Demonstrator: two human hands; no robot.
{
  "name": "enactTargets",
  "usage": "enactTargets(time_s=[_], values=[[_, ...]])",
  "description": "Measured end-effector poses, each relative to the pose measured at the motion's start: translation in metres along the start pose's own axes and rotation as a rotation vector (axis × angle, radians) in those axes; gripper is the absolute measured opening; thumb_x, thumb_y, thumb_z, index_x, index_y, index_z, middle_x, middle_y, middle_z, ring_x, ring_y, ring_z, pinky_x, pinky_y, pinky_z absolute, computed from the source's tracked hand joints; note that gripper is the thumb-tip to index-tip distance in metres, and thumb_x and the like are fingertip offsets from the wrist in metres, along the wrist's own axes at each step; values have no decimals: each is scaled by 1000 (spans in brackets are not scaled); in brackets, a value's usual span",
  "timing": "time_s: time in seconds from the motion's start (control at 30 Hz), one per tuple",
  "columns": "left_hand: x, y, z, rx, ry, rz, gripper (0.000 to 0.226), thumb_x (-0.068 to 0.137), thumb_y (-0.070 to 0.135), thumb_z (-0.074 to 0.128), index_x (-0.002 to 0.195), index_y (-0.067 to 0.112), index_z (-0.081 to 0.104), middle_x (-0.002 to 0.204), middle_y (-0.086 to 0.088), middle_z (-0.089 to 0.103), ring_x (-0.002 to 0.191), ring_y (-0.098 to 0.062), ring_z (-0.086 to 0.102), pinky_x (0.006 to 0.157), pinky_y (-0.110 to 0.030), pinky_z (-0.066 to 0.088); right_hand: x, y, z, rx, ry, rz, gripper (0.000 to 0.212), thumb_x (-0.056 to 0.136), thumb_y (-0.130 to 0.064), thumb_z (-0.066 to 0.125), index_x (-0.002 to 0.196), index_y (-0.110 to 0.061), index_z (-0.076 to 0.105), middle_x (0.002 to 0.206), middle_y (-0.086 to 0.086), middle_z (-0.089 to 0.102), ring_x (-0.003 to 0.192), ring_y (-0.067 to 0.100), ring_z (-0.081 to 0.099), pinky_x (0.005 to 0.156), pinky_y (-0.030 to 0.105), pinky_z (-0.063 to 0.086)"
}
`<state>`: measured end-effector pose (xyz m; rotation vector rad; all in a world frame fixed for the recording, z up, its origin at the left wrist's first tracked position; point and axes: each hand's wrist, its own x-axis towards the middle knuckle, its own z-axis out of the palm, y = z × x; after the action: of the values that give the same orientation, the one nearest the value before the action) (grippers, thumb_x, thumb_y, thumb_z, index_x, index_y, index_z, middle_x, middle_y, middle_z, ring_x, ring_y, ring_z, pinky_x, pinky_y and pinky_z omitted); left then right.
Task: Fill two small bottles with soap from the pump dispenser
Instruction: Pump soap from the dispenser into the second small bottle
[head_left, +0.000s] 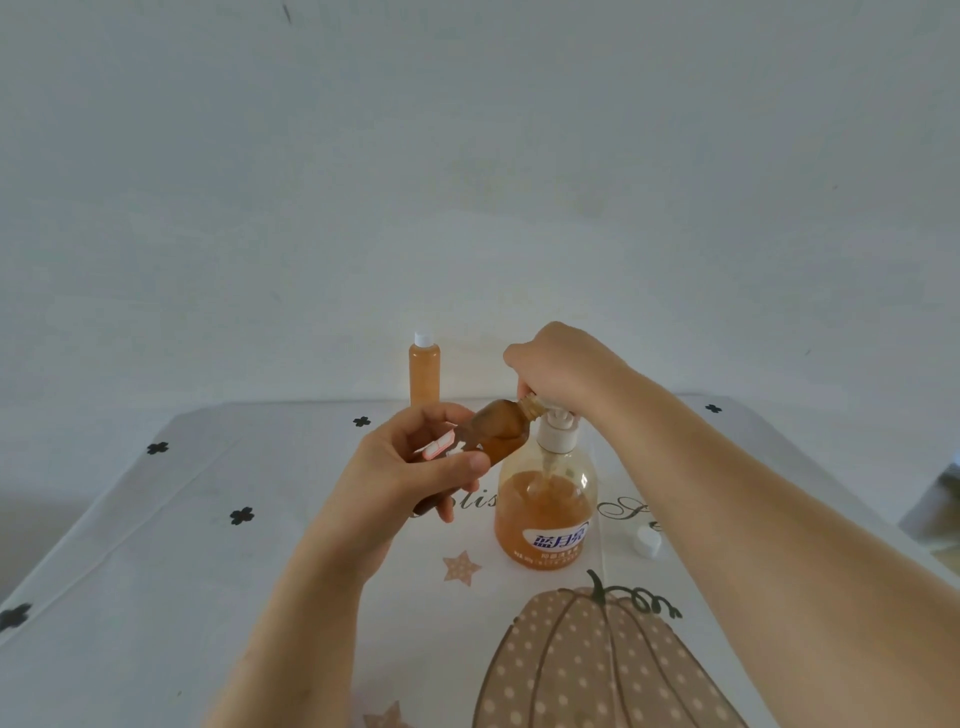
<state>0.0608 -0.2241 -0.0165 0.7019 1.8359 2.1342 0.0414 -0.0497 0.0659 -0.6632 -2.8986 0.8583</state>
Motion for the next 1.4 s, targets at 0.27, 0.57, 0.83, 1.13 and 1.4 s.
enactTargets(time_s=[0.27, 0.57, 0.83, 1.13, 1.4], values=[[2, -3, -3, 17, -10, 2, 42, 58, 30, 85, 94, 13, 72, 73, -14, 68, 60, -20, 64, 46, -24, 46, 0, 5, 3, 1, 91, -27, 34, 91, -27, 43, 92, -8, 71, 79, 6, 67, 66, 23, 56, 66, 31, 43], [3, -4, -7, 49, -15, -26, 38, 55, 33, 86, 89, 22, 73, 76, -12, 68, 66, -25, 63, 52, -31, 47, 7, 13, 15, 3, 94, -47, 35, 94, -27, 40, 92, -7, 69, 89, 9, 70, 69, 25, 56, 66, 32, 42], [3, -3, -5, 48, -16, -23, 37, 55, 34, 86, 88, 25, 74, 76, -12, 70, 60, -21, 60, 50, -25, 44, 3, 12, 11, 11, 75, -52, 37, 92, -28, 42, 95, -6, 72, 87, 8, 71, 66, 24, 55, 67, 32, 43], [2, -3, -4, 24, -24, 12, 36, 58, 29, 87, 90, 21, 73, 78, -12, 70, 57, -17, 61, 48, -20, 44, -1, 3, 0, -54, 71, -59, 42, 97, -31, 40, 93, -8, 75, 69, 5, 66, 60, 22, 56, 64, 30, 42], [2, -2, -3, 20, -9, -2, 28, 63, 16, 84, 88, 20, 74, 74, -12, 69, 51, -13, 59, 46, -17, 42, 1, 8, 7, -37, 73, -62, 39, 97, -31, 39, 91, -8, 70, 79, 5, 63, 67, 23, 54, 66, 32, 41]])
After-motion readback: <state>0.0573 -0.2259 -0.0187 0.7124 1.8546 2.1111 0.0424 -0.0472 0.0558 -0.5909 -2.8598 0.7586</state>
